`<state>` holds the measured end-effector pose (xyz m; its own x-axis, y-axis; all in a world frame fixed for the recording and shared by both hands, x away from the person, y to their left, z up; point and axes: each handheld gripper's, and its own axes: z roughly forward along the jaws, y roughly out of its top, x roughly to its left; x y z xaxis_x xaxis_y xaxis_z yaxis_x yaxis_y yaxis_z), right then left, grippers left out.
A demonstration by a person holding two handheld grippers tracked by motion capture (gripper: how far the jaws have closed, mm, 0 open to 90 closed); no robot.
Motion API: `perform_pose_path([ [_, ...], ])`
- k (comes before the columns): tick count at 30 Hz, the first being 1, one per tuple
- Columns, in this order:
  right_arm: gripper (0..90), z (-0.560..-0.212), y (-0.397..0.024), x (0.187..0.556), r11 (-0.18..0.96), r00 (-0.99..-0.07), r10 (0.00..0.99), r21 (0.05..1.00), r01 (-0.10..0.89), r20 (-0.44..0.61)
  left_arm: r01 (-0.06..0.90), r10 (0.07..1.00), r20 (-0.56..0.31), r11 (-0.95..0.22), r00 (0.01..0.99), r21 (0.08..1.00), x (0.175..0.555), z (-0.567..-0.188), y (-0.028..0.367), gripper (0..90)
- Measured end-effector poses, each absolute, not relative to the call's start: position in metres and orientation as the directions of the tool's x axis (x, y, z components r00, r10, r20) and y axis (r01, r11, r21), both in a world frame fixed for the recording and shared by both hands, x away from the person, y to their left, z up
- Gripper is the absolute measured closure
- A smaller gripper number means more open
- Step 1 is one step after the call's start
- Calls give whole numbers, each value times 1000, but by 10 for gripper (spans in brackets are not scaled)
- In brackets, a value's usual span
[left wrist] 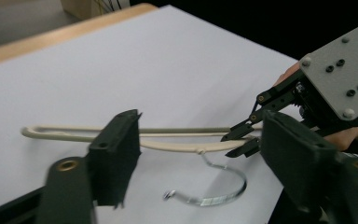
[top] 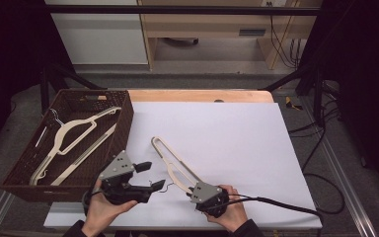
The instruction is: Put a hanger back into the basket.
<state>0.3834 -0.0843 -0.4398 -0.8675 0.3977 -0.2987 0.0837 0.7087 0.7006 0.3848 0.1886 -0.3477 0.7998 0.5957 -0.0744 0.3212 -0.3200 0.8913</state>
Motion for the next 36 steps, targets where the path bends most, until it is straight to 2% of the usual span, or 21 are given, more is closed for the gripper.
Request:
perform_pose_path([
  [3, 829, -432, -93, 388, 695, -852, 420, 714, 82, -311, 286, 601, -51, -303, 798, 909, 386, -343, 200, 182],
  [10, 871, -412, -119, 403, 637, -820, 495, 762, 116, -288, 304, 617, -54, -307, 785, 902, 398, -353, 209, 161],
  [14, 872, -407, -127, 410, 617, -836, 490, 776, 133, -246, 303, 609, -38, -338, 792, 891, 401, -359, 206, 164],
  [18, 873, -398, -133, 413, 584, -878, 442, 802, 126, -184, 280, 575, -15, -375, 818, 884, 402, -361, 203, 167],
  [19, 873, -393, -136, 413, 572, -901, 404, 812, 114, -157, 265, 555, 4, -403, 832, 876, 402, -361, 200, 168],
  [24, 872, -388, -137, 409, 580, -940, 316, 810, 86, -127, 222, 498, 51, -473, 866, 853, 403, -364, 189, 183],
  [32, 872, -387, -128, 404, 604, -967, 240, 794, 78, -88, 186, 402, 79, -577, 912, 795, 406, -373, 167, 299],
  [33, 872, -388, -127, 404, 609, -970, 229, 789, 82, -77, 185, 392, 78, -590, 917, 786, 407, -375, 164, 355],
  [34, 872, -388, -127, 404, 609, -970, 229, 789, 82, -77, 182, 382, 78, -599, 921, 780, 407, -376, 162, 355],
  [36, 872, -389, -126, 403, 614, -974, 215, 785, 80, -69, 174, 356, 73, -614, 932, 770, 408, -379, 155, 449],
])
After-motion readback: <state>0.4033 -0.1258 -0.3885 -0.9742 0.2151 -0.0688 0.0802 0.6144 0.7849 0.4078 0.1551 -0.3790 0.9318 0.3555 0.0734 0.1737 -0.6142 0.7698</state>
